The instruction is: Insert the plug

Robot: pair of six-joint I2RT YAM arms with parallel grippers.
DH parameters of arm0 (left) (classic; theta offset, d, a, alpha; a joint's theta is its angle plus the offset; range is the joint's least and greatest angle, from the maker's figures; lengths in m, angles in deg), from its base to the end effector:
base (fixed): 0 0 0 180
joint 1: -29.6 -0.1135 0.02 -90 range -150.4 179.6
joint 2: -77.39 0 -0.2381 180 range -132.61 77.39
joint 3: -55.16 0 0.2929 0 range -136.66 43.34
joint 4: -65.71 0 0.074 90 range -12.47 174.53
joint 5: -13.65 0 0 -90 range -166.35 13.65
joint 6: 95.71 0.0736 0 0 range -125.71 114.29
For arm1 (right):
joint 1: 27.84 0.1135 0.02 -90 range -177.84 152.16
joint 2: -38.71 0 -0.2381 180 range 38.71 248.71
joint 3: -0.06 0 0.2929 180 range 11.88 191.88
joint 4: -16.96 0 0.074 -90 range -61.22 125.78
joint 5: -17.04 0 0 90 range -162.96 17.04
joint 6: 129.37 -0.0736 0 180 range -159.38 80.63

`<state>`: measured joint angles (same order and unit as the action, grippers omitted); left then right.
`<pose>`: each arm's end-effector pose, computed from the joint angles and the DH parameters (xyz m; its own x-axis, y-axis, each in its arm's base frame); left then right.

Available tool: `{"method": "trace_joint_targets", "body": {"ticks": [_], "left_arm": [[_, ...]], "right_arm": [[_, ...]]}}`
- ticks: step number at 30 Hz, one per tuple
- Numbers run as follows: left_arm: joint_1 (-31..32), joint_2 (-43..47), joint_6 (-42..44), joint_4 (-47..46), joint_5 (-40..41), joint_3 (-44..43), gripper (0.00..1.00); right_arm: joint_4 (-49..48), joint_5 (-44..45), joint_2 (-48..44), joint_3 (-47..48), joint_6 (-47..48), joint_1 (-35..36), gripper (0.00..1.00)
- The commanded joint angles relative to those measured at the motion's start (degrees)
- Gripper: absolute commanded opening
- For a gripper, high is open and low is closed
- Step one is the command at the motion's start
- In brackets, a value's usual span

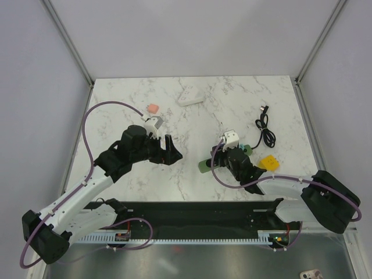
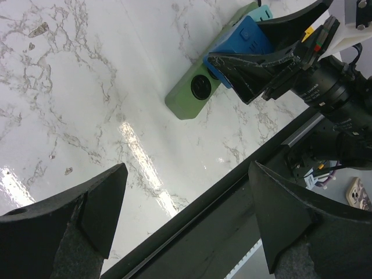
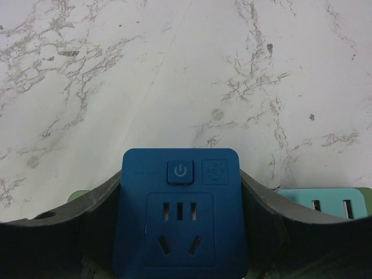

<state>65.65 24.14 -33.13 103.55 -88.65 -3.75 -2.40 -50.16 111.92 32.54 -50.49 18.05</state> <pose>0.2273 -0.1848 0.2555 -0.7141 -0.0367 -0.6990 0.4415 0.7513 -0.4905 0.2330 0.1993 0.0986 -0.3281 -0.0830 -0.9410 -0.3541 0.9343 0.0410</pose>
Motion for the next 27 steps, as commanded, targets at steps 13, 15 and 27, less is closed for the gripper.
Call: {"method": "trace_joint_targets", "body": {"ticks": [13, 15, 27], "left_arm": [[-0.37, 0.17, -0.26, -2.82, 0.52, 1.04, 0.92], [-0.37, -0.01, -0.44, -2.99, 0.43, 0.95, 0.92], [-0.37, 1.40, 0.17, -1.85, 1.04, 0.95, 0.92]], "right_arm": [[-11.45, 3.20, 1.49, -6.08, -4.26, 0.34, 0.00], [-11.88, 6.01, 2.98, -6.16, -5.14, 1.39, 0.00], [-15.84, 14.62, 5.80, -9.50, -8.92, 6.14, 0.00]]}}
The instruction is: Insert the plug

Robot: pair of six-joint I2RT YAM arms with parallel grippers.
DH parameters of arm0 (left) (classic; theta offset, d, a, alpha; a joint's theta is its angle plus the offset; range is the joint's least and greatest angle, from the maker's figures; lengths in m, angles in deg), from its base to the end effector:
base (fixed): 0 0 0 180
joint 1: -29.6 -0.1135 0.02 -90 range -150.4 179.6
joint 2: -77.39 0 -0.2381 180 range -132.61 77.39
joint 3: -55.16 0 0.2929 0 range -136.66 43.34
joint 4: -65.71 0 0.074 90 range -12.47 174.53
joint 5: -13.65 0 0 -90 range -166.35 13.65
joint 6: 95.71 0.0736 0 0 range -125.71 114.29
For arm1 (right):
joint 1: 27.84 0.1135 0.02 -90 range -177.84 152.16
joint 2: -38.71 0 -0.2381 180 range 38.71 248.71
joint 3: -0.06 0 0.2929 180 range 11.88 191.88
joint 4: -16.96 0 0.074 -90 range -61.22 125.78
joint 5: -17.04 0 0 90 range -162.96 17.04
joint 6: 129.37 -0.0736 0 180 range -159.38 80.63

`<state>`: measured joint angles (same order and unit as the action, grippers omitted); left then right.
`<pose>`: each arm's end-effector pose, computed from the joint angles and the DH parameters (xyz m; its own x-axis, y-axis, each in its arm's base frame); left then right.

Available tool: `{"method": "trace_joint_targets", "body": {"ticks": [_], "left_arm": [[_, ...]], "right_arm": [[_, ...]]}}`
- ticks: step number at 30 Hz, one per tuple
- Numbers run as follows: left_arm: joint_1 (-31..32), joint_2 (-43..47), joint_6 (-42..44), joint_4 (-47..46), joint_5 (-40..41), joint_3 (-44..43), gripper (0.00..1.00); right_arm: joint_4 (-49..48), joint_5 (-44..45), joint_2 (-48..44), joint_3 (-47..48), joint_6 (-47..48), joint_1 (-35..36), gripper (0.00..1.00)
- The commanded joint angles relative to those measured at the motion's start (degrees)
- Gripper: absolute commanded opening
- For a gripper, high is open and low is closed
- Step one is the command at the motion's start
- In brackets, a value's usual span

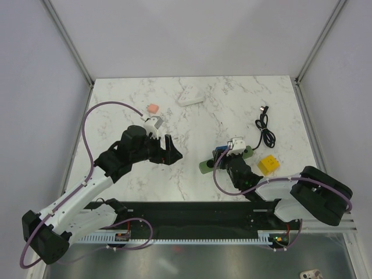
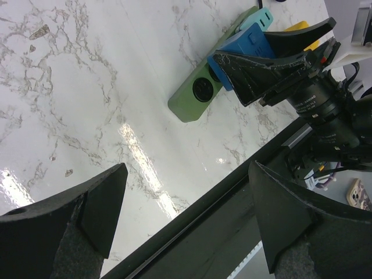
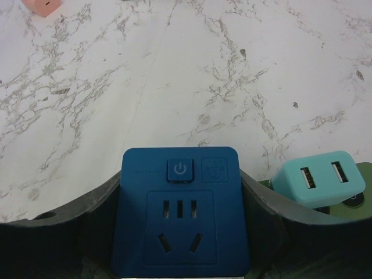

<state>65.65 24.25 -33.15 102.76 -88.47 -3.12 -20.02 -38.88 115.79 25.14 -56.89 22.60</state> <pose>0.2276 -0.1848 0.2531 -0.7108 -0.0399 -0.7022 0.4416 0.7518 -0.4897 0.2085 0.1876 0.0798 -0.2459 0.0939 -0.9647 -0.2305 0.9611 0.1523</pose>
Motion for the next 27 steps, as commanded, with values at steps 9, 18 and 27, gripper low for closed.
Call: {"method": "trace_joint_targets", "body": {"ticks": [9, 18, 27], "left_arm": [[-0.37, 1.99, 0.37, -0.71, 1.31, 0.05, 0.92], [-0.37, 2.25, 0.46, -0.54, 1.66, -0.30, 0.92], [-0.37, 4.19, -0.07, -0.01, 2.10, 0.84, 0.92]], "right_arm": [[-2.87, 7.75, 11.42, -3.32, -4.80, 4.76, 0.00], [-9.30, 15.74, 17.93, -3.77, -4.02, 11.17, 0.00], [-8.51, 27.25, 22.94, -1.66, -3.04, 18.38, 0.00]]}}
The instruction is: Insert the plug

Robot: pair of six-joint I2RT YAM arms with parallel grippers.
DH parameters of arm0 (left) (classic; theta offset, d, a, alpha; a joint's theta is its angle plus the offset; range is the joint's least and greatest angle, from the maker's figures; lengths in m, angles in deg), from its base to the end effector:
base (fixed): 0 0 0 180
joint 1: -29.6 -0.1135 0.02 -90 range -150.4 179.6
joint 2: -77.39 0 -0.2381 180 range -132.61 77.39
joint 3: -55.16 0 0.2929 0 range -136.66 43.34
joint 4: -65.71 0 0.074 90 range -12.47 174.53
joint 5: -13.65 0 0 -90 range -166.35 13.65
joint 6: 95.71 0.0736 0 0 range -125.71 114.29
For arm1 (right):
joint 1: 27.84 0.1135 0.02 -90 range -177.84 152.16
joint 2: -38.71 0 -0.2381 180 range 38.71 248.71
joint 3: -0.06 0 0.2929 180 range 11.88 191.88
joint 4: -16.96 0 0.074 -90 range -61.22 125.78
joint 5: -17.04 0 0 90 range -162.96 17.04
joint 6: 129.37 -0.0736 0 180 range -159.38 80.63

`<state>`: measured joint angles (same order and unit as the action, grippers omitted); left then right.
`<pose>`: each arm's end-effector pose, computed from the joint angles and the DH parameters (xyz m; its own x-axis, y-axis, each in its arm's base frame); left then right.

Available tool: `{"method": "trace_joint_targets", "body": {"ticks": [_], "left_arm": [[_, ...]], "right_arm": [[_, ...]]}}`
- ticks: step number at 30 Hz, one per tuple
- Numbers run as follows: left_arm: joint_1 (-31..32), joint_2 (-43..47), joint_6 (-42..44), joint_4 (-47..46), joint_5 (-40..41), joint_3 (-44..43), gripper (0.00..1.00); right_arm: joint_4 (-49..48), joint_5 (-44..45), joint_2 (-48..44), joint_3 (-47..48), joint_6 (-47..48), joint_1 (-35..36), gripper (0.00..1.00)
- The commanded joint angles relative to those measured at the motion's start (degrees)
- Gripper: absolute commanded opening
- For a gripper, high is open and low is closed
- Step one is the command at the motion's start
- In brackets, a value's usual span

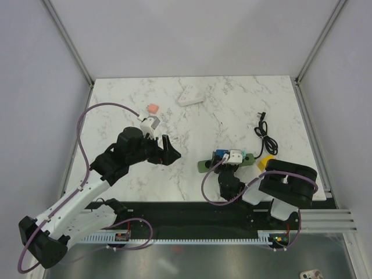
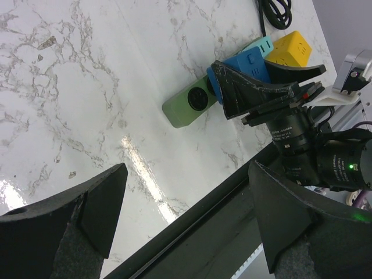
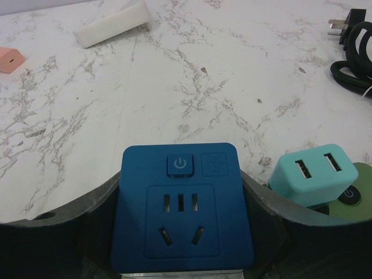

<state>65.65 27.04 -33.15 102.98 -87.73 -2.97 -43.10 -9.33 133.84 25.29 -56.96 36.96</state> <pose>0.2223 -0.1798 0.2645 -0.6831 -0.0616 -0.7278 0.4518 0.7472 -0.4873 0.1649 0.1955 0.0574 -0.0772 0.1511 -0.9855 -0.0028 0.9884 0.1518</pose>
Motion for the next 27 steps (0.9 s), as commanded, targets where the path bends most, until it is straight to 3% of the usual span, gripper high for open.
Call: {"method": "trace_joint_targets", "body": {"ticks": [1, 9, 27], "left_arm": [[-0.37, 1.57, -0.16, -0.14, 1.36, 0.86, 0.92], [-0.37, 2.80, -0.86, 0.65, 1.44, 0.60, 0.92], [-0.37, 2.98, -1.21, 1.00, 2.59, 0.51, 0.93]], "right_arm": [[14.31, -2.20, 6.02, -1.63, -3.59, 4.37, 0.00], [15.36, -3.61, 14.11, 2.85, -3.77, 5.96, 0.00], [32.13, -14.23, 20.00, 11.54, -3.95, 5.96, 0.00]]}}
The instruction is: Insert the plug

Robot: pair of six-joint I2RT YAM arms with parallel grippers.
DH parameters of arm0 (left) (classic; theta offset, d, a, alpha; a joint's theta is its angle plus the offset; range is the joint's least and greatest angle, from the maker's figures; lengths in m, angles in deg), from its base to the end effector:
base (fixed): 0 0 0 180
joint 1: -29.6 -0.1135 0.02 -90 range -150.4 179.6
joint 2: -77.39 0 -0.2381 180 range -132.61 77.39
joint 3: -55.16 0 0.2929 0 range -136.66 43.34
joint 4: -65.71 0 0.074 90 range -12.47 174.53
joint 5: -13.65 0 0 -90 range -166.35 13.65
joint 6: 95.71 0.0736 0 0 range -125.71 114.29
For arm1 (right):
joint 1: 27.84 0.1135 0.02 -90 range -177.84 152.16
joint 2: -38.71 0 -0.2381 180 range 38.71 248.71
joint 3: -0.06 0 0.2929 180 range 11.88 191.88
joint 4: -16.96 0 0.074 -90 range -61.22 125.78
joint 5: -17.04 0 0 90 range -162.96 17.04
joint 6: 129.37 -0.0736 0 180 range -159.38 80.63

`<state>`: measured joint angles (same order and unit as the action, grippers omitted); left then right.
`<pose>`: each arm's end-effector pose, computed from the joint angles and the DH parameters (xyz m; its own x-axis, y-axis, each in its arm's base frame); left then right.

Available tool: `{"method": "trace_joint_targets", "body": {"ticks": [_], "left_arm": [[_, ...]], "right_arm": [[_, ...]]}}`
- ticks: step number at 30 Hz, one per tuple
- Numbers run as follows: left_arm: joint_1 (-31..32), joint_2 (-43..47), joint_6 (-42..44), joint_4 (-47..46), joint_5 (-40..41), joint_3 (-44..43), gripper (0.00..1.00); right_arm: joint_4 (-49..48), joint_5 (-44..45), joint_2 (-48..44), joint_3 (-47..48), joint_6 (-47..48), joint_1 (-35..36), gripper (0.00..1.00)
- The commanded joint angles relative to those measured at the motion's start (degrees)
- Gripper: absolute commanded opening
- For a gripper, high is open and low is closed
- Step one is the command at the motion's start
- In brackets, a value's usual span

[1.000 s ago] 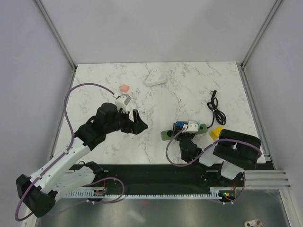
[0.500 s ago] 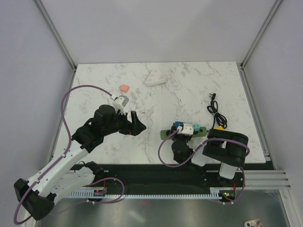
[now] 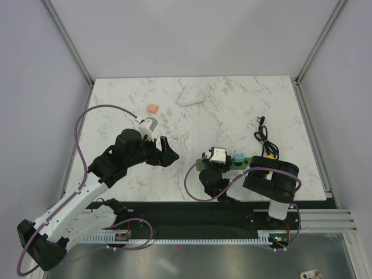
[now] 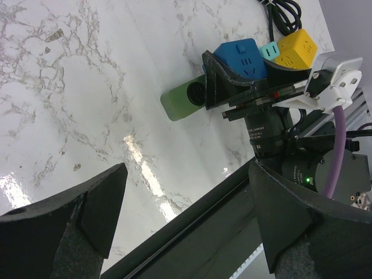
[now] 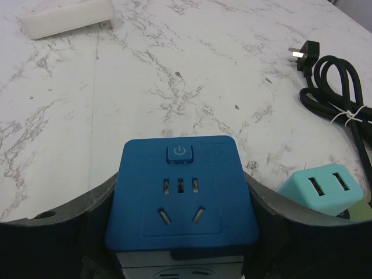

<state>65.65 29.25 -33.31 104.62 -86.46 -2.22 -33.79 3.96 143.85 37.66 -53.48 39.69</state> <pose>0.2167 -0.1737 0.2654 -0.6802 -0.0690 -0.7298 0.4373 0.7608 -0.4796 0.1736 0.2322 0.0465 -0.0712 -0.0277 -0.9971 0.1698 0.9847 -0.0395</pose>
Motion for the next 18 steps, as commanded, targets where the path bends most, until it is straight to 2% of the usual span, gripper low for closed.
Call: {"method": "trace_joint_targets", "body": {"ticks": [1, 8, 11, 14, 18], "left_arm": [[-0.37, 0.68, -0.97, -0.64, 1.32, -0.23, 0.93], [-0.37, 1.29, -0.62, 0.86, 3.16, -1.19, 0.93], [-0.37, 1.73, -0.79, 1.21, 3.95, -1.37, 0.93], [-0.46, 2.26, -0.79, 1.38, 5.27, -0.76, 0.93], [-0.46, 1.82, -1.06, 1.38, 5.63, -0.41, 0.93]], "right_arm": [[22.58, -28.23, 10.52, -0.38, -7.86, 3.14, 0.00], [17.22, -29.90, 11.13, -5.56, -13.64, 3.22, 0.00], [11.86, -30.78, 12.54, -8.20, -14.72, 3.14, 0.00], [11.50, -31.31, 13.07, -7.85, -14.81, 3.49, 0.00], [18.33, -31.40, 13.59, -3.73, -13.14, 5.15, 0.00]]}}
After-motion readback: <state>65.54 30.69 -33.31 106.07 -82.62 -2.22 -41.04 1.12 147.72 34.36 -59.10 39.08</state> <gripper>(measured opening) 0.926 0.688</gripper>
